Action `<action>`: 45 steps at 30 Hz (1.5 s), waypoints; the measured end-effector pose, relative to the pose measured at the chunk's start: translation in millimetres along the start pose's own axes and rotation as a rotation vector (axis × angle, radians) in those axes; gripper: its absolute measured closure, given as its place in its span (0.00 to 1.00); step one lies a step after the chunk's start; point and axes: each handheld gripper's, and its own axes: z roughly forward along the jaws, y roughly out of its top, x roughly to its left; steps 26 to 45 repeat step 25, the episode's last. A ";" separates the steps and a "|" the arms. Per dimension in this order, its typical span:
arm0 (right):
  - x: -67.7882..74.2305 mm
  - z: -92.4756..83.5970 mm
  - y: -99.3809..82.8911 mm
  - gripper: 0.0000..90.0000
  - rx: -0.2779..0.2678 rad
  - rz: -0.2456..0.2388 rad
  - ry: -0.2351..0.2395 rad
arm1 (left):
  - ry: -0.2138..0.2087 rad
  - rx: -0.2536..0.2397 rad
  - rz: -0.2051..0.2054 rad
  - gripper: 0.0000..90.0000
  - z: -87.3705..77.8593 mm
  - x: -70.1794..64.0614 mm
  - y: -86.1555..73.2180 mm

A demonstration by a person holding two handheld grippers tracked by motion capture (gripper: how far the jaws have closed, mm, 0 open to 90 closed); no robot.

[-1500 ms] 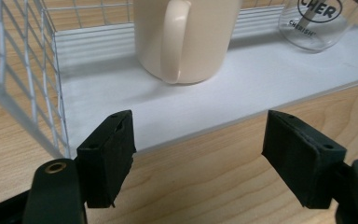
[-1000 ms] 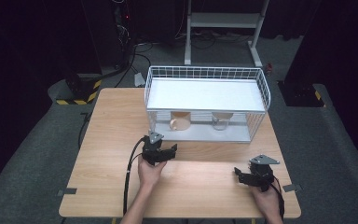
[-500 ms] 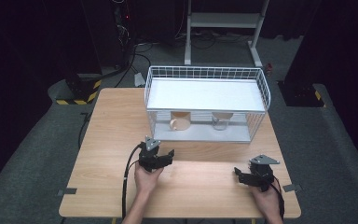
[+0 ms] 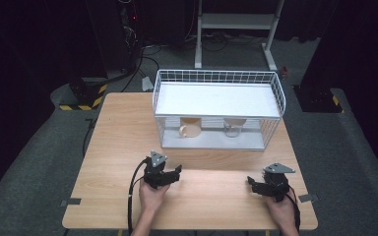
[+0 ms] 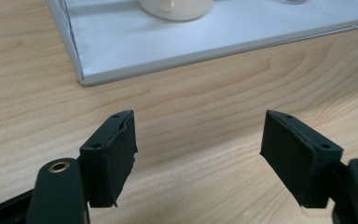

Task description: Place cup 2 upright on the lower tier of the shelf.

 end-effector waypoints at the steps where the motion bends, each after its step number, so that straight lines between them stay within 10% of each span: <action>1: 0.0 0.0 0.0 0.25 0.000 0.000 0.000 | 0.003 -0.001 0.000 0.30 -0.3 -0.1 -1.5; 19: 0.2 -0.1 0.1 0.25 0.001 0.003 0.000 | 0.107 0.078 0.066 0.28 9.0 -4.6 -28.4; 45: 0.2 -0.1 0.0 0.25 0.001 0.003 -0.001 | 0.109 0.085 0.057 0.23 9.7 -5.1 -28.3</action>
